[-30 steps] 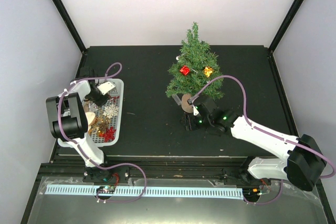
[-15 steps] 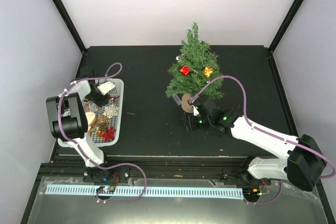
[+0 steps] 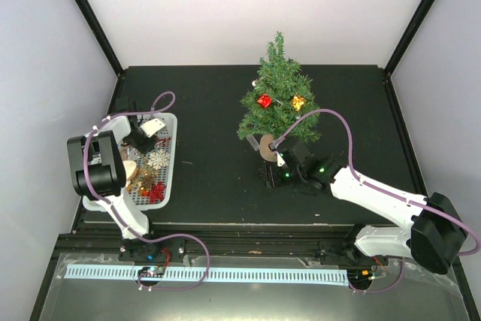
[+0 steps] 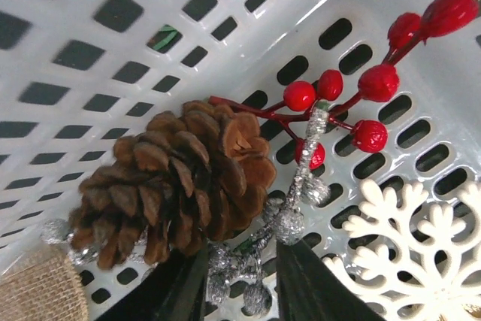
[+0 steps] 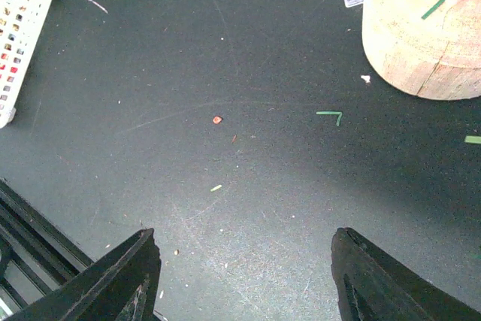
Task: Decorate the small christmas tree
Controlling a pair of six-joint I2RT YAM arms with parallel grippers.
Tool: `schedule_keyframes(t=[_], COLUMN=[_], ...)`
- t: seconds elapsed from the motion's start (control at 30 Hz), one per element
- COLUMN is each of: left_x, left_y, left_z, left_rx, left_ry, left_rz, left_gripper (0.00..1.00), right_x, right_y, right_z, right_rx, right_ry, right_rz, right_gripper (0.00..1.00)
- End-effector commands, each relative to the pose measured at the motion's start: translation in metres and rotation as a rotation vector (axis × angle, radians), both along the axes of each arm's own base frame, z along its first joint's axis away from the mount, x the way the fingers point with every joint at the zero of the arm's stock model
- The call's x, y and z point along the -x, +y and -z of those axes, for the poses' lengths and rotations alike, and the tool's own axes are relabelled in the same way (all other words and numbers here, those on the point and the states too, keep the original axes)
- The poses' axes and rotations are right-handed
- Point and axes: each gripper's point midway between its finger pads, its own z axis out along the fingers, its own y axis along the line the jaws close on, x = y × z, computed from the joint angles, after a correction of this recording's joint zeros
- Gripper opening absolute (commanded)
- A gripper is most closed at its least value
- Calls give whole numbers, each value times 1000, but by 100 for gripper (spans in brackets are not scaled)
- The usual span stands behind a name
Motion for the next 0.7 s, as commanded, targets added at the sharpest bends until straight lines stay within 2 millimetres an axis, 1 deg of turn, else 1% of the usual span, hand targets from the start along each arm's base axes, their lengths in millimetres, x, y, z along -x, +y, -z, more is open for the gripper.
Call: schedule_keyframes(t=[0.0,0.03,0.13,0.17,0.27,0.37,0.57,0.67], left_x=[1,2,7,7,8,8,4,5], left_y=[1,1,-1,0,2,2,2,0], left_z=[10,11,14,14,14,9,-10,-19], left_rx=[-6,-7,-12,-18,-32,-32,-35,-31], left_ry=[12,14,17,9,-7,-18,-61,-69], left_rz=[3,3,9,7,6,-1,-8,-5], left_gripper=[26,26,36,36,26,19,12,10], right_x=[-1,-1,-2,-2,-1,-1,1,2], right_y=[6,6,7,7,9,8,6,5], right_z=[-7,-7,-7,-7,-8,-8,-11,-12], right_rx=[-27,-27,-26,-25,-34,-37,-45,-49], right_ry=[-12,-12,-13,-12,-9,-5,-9,-11], right_rz=[-11,-11,-12,-13,-15,-12,-8,-3], right_gripper=[63,63,63,63,63,63,63,63])
